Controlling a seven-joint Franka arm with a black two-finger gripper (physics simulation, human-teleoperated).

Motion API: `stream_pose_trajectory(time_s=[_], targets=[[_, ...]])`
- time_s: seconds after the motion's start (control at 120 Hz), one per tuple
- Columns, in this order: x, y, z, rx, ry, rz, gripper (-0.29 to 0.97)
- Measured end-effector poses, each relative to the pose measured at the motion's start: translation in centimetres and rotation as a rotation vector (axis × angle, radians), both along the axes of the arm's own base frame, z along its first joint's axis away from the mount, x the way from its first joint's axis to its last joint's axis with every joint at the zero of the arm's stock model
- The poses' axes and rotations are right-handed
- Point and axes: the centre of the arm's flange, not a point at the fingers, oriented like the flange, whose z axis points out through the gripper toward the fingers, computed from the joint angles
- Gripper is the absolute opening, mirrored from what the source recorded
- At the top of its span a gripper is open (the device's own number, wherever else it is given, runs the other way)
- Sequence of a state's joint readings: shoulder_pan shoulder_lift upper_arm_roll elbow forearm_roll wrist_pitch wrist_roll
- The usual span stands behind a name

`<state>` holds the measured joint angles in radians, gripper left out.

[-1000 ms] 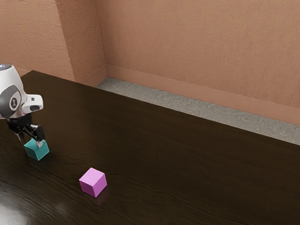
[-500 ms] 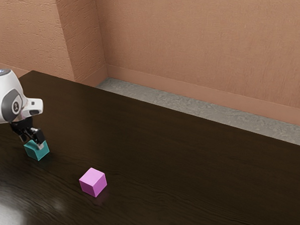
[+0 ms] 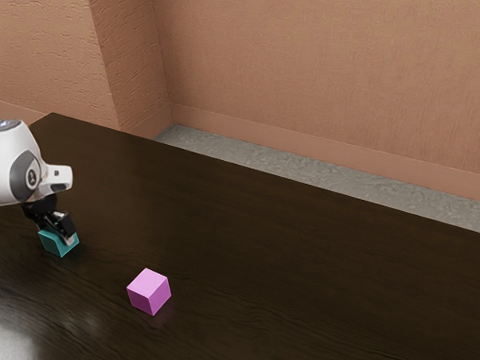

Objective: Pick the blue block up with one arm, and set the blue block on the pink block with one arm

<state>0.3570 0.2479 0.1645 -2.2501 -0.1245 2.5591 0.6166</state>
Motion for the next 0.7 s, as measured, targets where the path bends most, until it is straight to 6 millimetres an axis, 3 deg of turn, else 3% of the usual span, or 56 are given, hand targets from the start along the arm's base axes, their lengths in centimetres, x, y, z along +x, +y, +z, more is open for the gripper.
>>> stream_pose_trajectory(time_s=[0.4,0.7], targets=[[-0.27,0.12,-0.64,-0.01,-0.01,0.005,0.68],[-0.11,0.0,-0.51,-0.012,-0.017,0.001,0.41]])
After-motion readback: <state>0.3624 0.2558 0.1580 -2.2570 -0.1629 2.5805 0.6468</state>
